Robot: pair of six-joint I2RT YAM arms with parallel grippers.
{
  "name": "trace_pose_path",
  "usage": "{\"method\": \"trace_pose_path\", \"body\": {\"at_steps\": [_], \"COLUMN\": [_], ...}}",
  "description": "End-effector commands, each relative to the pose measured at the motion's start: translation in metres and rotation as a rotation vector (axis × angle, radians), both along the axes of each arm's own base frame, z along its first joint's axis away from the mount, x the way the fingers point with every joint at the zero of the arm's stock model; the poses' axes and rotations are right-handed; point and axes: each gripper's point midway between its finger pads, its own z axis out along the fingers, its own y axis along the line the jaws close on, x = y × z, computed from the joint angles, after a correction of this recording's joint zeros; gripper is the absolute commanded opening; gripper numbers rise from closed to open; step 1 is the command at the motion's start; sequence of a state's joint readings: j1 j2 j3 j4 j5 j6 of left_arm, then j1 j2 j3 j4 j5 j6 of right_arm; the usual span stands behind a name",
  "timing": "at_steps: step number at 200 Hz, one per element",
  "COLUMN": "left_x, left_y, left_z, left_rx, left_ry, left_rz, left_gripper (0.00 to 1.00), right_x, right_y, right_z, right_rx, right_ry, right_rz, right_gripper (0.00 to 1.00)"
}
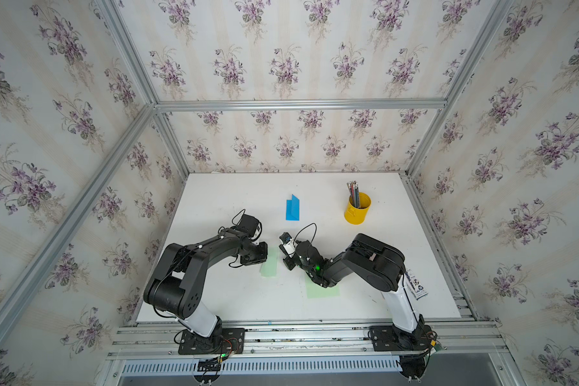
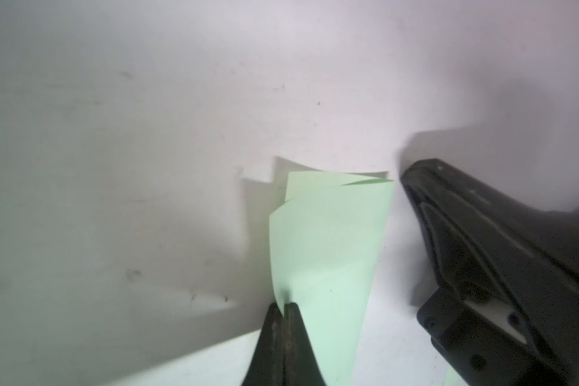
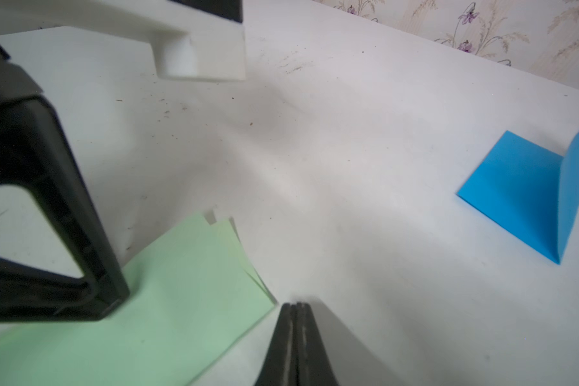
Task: Fold the square paper along the opposite sides
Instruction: Smooth out the paper at the center of the board.
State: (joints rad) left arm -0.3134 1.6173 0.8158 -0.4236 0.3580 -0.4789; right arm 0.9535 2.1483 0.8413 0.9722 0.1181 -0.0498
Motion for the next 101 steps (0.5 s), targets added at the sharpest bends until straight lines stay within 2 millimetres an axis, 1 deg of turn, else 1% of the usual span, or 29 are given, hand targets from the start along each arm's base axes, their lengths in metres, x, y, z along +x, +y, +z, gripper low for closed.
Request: {"method": "trace_pose_path", "body": {"at_steps": [1,15,25,36,39,53,61,66,78,88,101], "left_x": [-0.020,-0.019,-0.018,-0.016,-0.015,-0.007,-0.006,-0.004,0.002,0.004,0.003], "left_y": [0.021,0.020,0.018,0.017,0.017,0.013,0.011,0.009,0.001,-0.014,-0.025], "left_z": [-0.012,-0.011,-0.009,-0.006,-0.005,0.005,0.009,0.013,0.020,0.028,0.034], "left_rx": [0.112,0.112,0.109,0.115,0.116,0.114,0.113,0.104,0.076,0.000,-0.063], "left_ry": [0.080,0.081,0.089,0.093,0.095,0.086,0.095,0.091,0.087,0.085,0.104], "left_rz": [0.003,-0.014,-0.036,-0.063,-0.070,-0.124,-0.155,-0.180,-0.225,-0.273,-0.323], "left_gripper": [0.00,0.00,0.00,0.00,0.00,0.00,0.00,0.00,0.00,0.00,0.00], "right_x": [-0.001,0.001,0.001,-0.001,-0.002,-0.015,-0.023,-0.030,-0.039,-0.045,-0.051], "right_y": [-0.024,-0.026,-0.024,-0.020,-0.018,-0.010,-0.007,-0.005,0.001,0.006,0.010], "right_z": [-0.032,-0.032,-0.024,-0.004,0.004,0.034,0.043,0.047,0.052,0.053,0.053], "right_rx": [-0.127,-0.122,-0.114,-0.081,-0.065,0.004,0.031,0.047,0.074,0.085,0.102], "right_ry": [0.070,0.084,0.079,0.044,0.027,-0.027,-0.048,-0.054,-0.053,-0.041,-0.033], "right_rz": [-0.057,-0.060,-0.044,-0.008,0.008,0.107,0.158,0.196,0.258,0.300,0.336], "right_gripper": [0.00,0.00,0.00,0.00,0.00,0.00,0.00,0.00,0.00,0.00,0.00]}}
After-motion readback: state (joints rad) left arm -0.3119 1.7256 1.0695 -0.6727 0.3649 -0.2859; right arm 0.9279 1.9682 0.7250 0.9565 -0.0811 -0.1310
